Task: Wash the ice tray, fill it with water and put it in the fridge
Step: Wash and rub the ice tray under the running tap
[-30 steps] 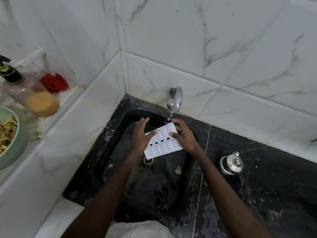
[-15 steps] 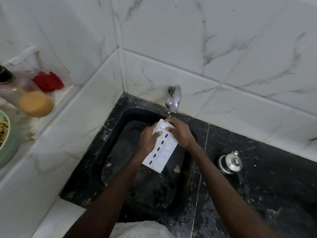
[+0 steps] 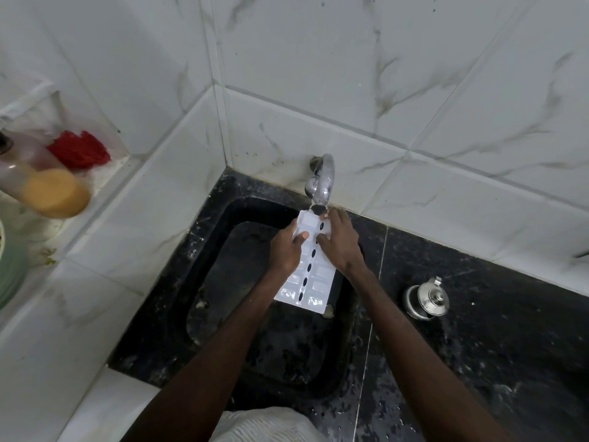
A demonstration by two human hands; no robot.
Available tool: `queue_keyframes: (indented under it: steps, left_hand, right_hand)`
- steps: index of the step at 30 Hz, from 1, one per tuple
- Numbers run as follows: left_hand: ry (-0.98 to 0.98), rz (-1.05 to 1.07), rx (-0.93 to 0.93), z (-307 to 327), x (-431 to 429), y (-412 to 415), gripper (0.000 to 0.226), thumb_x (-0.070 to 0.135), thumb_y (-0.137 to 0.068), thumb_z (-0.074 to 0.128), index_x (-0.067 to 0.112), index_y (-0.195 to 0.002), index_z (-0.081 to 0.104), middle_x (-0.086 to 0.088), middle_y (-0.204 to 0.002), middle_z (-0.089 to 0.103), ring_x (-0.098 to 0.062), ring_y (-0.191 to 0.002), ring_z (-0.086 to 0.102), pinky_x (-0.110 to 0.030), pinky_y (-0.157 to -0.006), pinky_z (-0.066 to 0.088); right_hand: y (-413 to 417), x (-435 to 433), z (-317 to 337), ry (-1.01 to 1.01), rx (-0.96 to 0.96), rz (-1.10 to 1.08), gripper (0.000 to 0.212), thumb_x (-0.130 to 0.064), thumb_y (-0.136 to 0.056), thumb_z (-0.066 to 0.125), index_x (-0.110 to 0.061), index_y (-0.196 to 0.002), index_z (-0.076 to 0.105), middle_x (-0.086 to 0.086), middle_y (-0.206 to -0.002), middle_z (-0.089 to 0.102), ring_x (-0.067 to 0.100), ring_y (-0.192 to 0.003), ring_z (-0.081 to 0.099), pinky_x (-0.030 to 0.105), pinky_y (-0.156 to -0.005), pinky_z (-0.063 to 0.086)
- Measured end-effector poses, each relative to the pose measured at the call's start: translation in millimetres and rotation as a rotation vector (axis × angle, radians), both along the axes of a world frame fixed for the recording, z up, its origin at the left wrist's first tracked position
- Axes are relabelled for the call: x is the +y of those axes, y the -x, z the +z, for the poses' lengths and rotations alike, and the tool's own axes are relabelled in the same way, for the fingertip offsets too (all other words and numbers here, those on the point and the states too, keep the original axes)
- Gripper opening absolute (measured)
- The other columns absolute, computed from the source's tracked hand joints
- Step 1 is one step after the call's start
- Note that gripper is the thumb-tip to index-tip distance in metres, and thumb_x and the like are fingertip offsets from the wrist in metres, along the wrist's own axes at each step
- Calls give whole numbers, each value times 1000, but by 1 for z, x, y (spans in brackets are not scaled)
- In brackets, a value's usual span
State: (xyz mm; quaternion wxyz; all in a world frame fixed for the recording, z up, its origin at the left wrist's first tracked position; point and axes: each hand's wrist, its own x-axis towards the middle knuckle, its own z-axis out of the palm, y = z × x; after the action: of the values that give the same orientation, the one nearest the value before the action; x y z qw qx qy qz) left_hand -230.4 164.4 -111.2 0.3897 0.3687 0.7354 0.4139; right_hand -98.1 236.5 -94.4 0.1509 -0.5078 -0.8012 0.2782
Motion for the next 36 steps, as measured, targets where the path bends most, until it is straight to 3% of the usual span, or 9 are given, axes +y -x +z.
queue_keyframes:
  steps: [6,10,14,21,27,31,33,36]
  left_hand:
    - [-20,-10,16,-2,-10,0,40,22,-104,61,12,-143,61,-8,-130,70,-23,-119,65,-27,-93,46]
    - [-37,77,-40,-3,-10,15,35,21,-104,60,14,-138,65,-6,-124,74,-24,-113,69,-39,-98,55]
    - [-52,136,-112,-2,-12,21,37,23,-103,61,19,-139,65,-1,-124,75,-21,-112,71,-45,-100,57]
    - [-55,233,-313,-10,-17,27,19,16,-104,59,19,-118,72,-2,-108,78,-18,-95,75,-37,-83,61]
    - [-32,323,-423,-20,-30,32,24,19,-107,55,15,-126,69,-5,-107,77,-22,-93,76,-33,-73,61]
    - [-71,417,-436,-20,-29,27,25,17,-108,53,11,-127,69,-6,-106,77,-20,-91,75,-30,-72,62]
    - [-86,437,-428,-20,-28,26,26,17,-108,53,10,-126,69,-6,-106,77,-17,-89,75,-25,-68,59]
    - [-97,436,-453,-24,-28,22,26,16,-108,53,10,-126,70,-7,-109,77,-23,-96,75,-36,-79,62]
  right_hand:
    - [6,-7,-1,77,-23,82,61,-31,-82,58,-24,-142,51,8,-152,35,32,-136,41,57,-107,44]
    - [6,-5,-2,78,-42,54,57,-33,-88,67,-30,-143,50,5,-154,30,32,-137,39,53,-106,46]
    - [7,-7,-3,107,33,20,55,-34,-91,68,-24,-143,50,5,-153,32,27,-135,42,42,-111,44]
    - [17,-23,-7,79,125,-83,59,-27,-95,70,-9,-147,48,9,-151,45,21,-135,46,27,-113,34]
    - [22,-23,-10,121,139,-74,65,-37,-92,77,-11,-147,52,8,-151,50,21,-138,47,27,-113,33]
    - [23,-26,-9,130,195,-116,64,-35,-90,78,-14,-145,55,6,-148,54,20,-134,51,40,-114,42]
    - [20,-31,-9,116,211,-107,62,-32,-91,77,-15,-146,55,5,-148,54,18,-134,51,36,-113,42]
    - [13,-31,-6,114,225,-110,58,-30,-89,79,-19,-143,58,2,-146,56,17,-132,53,35,-109,45]
